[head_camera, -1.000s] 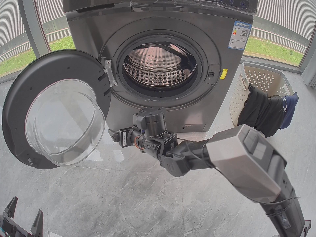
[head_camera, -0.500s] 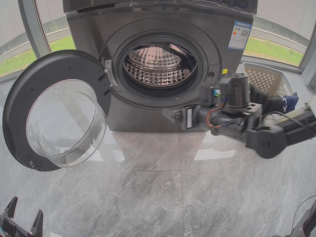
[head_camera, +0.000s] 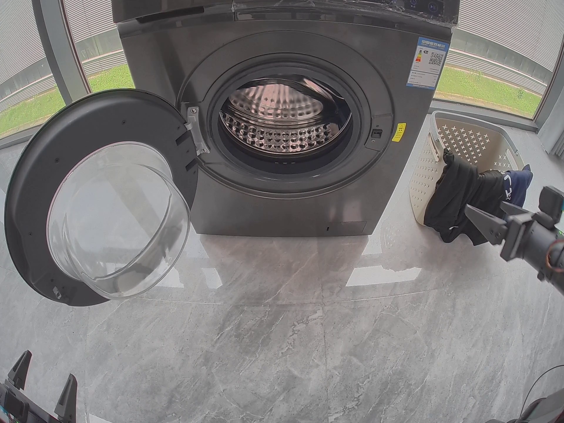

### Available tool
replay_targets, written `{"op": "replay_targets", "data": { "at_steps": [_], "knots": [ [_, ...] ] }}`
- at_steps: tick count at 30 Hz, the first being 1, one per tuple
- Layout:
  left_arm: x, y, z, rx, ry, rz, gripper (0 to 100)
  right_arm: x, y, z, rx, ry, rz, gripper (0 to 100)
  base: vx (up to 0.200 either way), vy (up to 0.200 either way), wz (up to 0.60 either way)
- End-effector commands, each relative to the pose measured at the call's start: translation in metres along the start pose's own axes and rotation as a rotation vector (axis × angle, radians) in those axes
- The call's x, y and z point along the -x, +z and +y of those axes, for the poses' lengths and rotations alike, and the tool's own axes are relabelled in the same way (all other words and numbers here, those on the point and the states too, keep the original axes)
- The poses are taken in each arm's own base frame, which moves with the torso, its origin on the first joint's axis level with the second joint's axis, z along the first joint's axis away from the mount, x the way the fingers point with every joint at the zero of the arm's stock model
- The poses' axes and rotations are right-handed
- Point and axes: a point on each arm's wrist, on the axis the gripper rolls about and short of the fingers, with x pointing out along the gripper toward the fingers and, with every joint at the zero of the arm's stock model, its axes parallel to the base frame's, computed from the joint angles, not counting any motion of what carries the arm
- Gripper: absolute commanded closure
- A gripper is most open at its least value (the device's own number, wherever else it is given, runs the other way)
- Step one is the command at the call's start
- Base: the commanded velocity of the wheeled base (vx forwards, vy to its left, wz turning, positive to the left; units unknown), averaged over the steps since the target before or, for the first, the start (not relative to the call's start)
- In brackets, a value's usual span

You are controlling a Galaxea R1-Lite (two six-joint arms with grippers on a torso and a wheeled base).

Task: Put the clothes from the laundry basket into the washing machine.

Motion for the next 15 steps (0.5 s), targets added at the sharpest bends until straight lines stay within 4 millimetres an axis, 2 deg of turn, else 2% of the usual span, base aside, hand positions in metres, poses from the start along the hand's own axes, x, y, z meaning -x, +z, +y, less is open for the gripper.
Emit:
{"op": "replay_targets", "data": {
  "at_steps": [1, 4, 5, 10, 15],
  "knots": [
    [0.0, -0.005, 0.0, -0.001, 0.001, -0.001, 0, 0.099, -0.07, -0.027, -0.008, -0.148, -0.145, 0, 0.0, 0.0, 0.0],
    [0.0, -0.005, 0.0, -0.001, -0.001, -0.001, 0, 0.109, -0.077, -0.027, -0.027, -0.149, -0.113, 0, 0.0, 0.0, 0.0],
    [0.0, -0.005, 0.0, -0.001, -0.001, 0.0, 0, 0.12, -0.081, -0.026, -0.033, -0.146, -0.121, 0, 0.0, 0.0, 0.0],
    [0.0, -0.005, 0.0, 0.0, -0.001, -0.001, 0, 0.147, -0.098, -0.025, -0.028, -0.154, -0.107, 0, 0.0, 0.0, 0.0],
    [0.0, -0.005, 0.0, -0.001, -0.001, -0.001, 0, 0.163, -0.114, -0.025, -0.02, -0.174, -0.097, 0, 0.0, 0.0, 0.0]
  ]
}}
